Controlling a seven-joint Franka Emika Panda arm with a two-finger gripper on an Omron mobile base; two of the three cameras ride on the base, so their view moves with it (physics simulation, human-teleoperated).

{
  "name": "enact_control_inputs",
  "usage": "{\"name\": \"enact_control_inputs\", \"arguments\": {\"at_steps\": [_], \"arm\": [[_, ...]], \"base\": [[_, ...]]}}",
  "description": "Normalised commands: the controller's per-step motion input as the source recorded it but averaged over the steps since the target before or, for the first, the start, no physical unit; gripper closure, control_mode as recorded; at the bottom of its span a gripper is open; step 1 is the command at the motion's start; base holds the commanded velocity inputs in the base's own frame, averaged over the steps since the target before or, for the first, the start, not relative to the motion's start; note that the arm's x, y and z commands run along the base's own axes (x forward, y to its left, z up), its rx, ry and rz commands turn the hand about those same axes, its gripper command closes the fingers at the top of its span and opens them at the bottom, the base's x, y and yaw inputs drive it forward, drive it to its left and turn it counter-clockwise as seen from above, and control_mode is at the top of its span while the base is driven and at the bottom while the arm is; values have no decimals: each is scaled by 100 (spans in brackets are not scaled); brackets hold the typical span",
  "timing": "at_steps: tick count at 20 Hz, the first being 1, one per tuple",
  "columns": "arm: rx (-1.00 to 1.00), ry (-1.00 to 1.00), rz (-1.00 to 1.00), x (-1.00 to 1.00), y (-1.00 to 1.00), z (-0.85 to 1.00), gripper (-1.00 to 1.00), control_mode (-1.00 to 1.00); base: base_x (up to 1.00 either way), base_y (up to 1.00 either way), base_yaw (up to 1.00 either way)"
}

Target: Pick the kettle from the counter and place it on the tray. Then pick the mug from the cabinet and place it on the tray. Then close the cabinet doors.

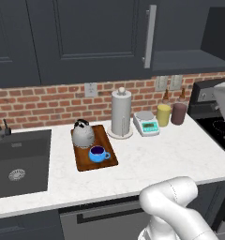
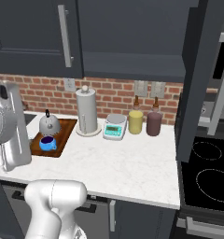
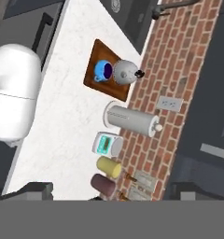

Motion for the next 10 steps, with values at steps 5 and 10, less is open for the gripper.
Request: {"name": "enact_control_inputs", "arguments": {"at_steps": [5,10], "arm": [[3,-7,-26,-14,-82,0,-100,-100],[3,-12,-26,-1,-79,1,-100,-100]], "base": [[0,0,0],[0,0,0]]}}
